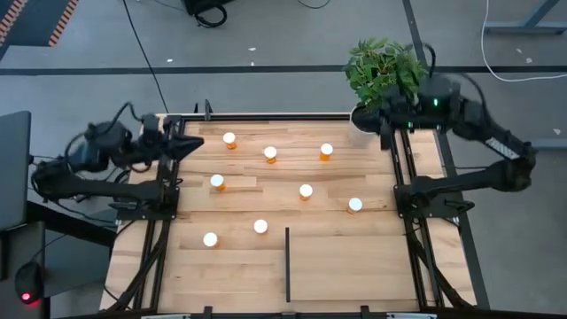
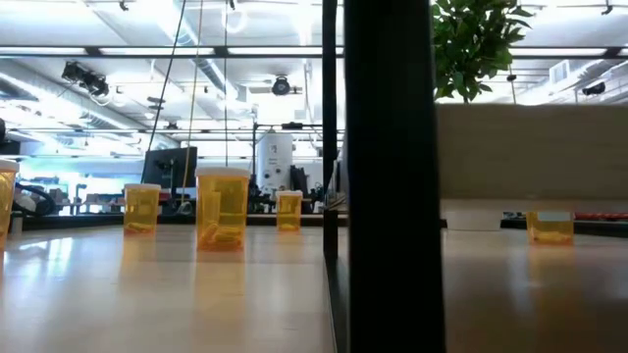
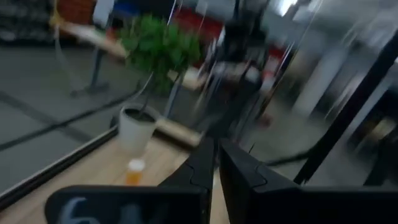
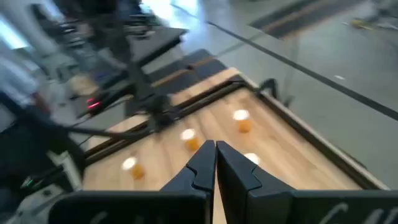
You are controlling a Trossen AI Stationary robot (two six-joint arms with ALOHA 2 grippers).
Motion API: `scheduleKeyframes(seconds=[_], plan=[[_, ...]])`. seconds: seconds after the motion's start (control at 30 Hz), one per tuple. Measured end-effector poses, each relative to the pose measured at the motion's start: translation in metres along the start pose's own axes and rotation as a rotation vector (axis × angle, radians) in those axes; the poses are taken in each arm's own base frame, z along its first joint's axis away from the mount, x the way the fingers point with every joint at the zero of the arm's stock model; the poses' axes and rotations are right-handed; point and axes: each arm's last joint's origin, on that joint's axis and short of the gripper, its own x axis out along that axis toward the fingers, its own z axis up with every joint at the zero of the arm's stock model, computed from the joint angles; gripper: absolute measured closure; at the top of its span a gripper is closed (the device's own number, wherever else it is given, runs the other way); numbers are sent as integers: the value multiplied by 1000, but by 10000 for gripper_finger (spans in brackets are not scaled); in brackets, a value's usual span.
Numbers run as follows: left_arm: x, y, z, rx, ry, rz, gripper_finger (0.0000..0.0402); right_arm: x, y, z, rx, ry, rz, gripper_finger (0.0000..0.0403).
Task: Pick and place medicine bottles onto shelf by color
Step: Put the orange pill bottle on the shelf
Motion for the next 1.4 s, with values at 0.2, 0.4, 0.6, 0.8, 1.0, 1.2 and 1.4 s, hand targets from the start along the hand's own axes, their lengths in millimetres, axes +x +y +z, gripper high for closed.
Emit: scheduleKeyframes(seconds=[0.2,0.4,0.6,0.8,1.0,1.2,1.4], plan=[[18,-24,56,30,182,65,373,3,11,34,-26,23,-6,382],[27,-38,89,25,179,64,366,0,14,42,30,10,2,382],[35,-46,108,-35,113,43,374,-2,15,43,96,-8,8,382],[48,-50,117,45,17,49,377,4,11,42,88,5,-68,380],[70,-40,86,158,291,229,351,22,11,28,67,177,-87,334],[109,-33,64,211,452,296,327,48,11,4,34,445,-153,249],[128,-35,29,208,758,315,256,62,11,-16,71,649,-285,170]])
